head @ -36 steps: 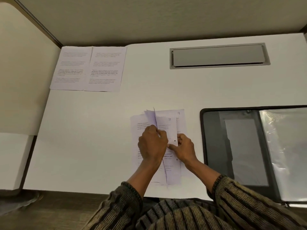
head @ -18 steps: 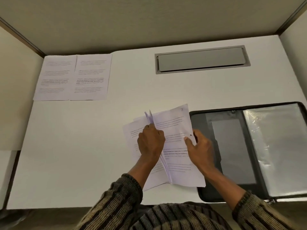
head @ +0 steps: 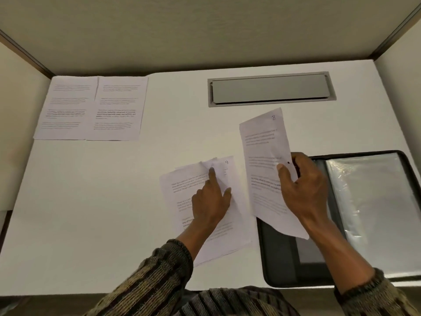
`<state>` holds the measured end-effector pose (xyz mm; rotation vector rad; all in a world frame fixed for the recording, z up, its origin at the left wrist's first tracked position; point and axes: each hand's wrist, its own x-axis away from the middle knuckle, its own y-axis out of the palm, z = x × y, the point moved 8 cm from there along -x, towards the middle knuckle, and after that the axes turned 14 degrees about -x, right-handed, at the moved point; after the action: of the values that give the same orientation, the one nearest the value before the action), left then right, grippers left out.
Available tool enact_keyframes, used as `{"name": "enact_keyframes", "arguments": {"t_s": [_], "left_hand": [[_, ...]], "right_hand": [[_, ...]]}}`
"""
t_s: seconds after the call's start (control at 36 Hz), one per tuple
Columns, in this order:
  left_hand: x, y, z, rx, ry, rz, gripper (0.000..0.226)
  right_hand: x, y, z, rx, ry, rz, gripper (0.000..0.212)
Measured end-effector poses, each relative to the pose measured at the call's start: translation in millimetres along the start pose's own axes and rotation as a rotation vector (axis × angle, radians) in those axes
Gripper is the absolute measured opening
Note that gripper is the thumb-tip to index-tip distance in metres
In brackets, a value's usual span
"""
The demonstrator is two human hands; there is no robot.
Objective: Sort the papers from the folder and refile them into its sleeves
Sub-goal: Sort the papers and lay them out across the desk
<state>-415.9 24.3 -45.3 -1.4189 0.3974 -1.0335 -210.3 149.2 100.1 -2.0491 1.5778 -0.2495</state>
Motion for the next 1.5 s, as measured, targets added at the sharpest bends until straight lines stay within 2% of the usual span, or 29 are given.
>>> {"name": "enact_keyframes", "arguments": {"t_s": [0.06,0.14,0.28,0.36,0.44,0.53,0.58,0.61,0.67,0.75,0.94,1.14,1.28,1.5], "left_hand": [[3.8,0.7,0.4,0.017,-0.002,-0.006,0.096],[7.2,2.4,-4.2,0.068,-0.062,-0.025,0.103],[10.4,-3.9,-13.3,0.155,-0.072,0.001,0.092],[8.7,-13.9,-30.8,0.382,-0.133,0.064,0.065],[7.4,-27.3,-54.9,0.811,-0.272,0.090,0.048],[-0.6,-41.6,-82.5,1.203,-0.447,0.001,0.070],[-11.0,-58.1,-96.5,1.289,-0.422,-0.075,0.080],[-16.5,-66.7,-103.7,1.291,-0.388,-0.098,0.078],[-29.1,-80.0,-122.3,1.243,-0.344,-0.079,0.067],[-47.8,-94.4,-156.4,1.198,-0.336,0.034,0.059],[-107.6,-126.3,-206.8,1.023,-0.291,0.138,0.027],[-195.9,-154.1,-236.1,0.549,-0.277,0.245,0.029],[-247.4,-156.9,-237.7,0.353,-0.267,0.201,0.026],[-295.0,-162.4,-220.1,0.029,-0.240,0.227,0.025]], "right_hand": [[-9.9,0.5,-12.5,-0.025,-0.053,-0.014,0.025],[-22.2,5.0,-30.3,-0.071,-0.112,-0.045,0.034],[-39.7,20.3,-51.0,-0.187,-0.115,-0.110,0.030],[-49.5,36.1,-57.7,-0.309,-0.049,-0.170,0.020],[-61.4,56.3,-66.1,-0.422,0.010,-0.212,0.006],[-74.4,82.4,-75.2,-0.528,0.063,-0.261,0.008],[-82.7,103.7,-81.0,-0.584,0.100,-0.299,0.011],[-86.5,115.1,-83.6,-0.608,0.121,-0.313,0.013],[-93.4,138.2,-87.6,-0.658,0.170,-0.326,0.017],[-104.2,172.1,-87.9,-0.705,0.235,-0.313,0.022],[-138.3,240.6,-61.6,-0.695,0.353,-0.222,0.024],[-180.8,293.7,-21.6,-0.465,0.376,-0.165,0.018],[-209.8,324.4,6.3,-0.332,0.383,-0.129,0.021],[-241.3,350.4,32.3,-0.096,0.367,-0.114,0.032]]}}
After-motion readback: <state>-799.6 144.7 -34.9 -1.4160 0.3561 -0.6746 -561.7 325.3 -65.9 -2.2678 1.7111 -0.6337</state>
